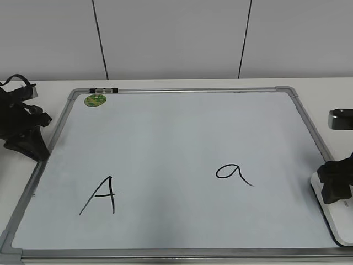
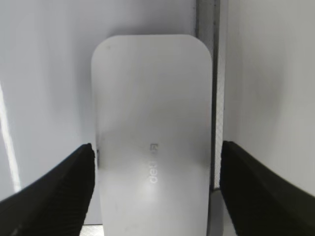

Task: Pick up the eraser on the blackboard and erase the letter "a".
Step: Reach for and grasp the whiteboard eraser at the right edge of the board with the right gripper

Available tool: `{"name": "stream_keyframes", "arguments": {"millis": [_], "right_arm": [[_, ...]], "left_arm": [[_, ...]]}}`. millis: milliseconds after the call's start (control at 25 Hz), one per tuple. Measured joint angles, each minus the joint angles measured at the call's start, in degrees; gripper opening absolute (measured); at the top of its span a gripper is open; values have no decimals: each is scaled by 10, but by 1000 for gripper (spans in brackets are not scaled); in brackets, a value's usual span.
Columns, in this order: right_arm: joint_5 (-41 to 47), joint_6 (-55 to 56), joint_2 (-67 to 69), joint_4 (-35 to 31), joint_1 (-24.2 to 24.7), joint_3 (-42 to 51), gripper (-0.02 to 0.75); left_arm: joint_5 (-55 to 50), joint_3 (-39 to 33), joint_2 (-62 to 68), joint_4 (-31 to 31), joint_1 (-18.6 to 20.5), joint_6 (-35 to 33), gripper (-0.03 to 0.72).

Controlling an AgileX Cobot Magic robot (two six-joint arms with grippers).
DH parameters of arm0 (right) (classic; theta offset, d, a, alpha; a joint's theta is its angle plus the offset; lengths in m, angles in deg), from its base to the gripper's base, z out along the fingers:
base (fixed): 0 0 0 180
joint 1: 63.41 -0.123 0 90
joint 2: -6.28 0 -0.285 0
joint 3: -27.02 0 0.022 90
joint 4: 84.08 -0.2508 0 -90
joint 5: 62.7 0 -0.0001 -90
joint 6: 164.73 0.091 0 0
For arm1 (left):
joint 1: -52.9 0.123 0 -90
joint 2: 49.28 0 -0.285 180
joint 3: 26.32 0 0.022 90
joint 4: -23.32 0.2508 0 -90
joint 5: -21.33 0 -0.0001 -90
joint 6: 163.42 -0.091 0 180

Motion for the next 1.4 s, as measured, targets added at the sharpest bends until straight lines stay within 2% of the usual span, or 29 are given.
{"name": "stream_keyframes", "arguments": {"millis": [840, 1040, 1400], "right_arm": [[-22, 1, 47, -3, 0, 0, 585], [-23, 1, 47, -4, 0, 0, 529], [-16, 0, 47, -4, 0, -7, 525]], "left_arm": [[0, 0, 0, 0, 0, 0, 34], [0, 0, 0, 0, 0, 0, 34], [0, 0, 0, 0, 0, 0, 34]]}}
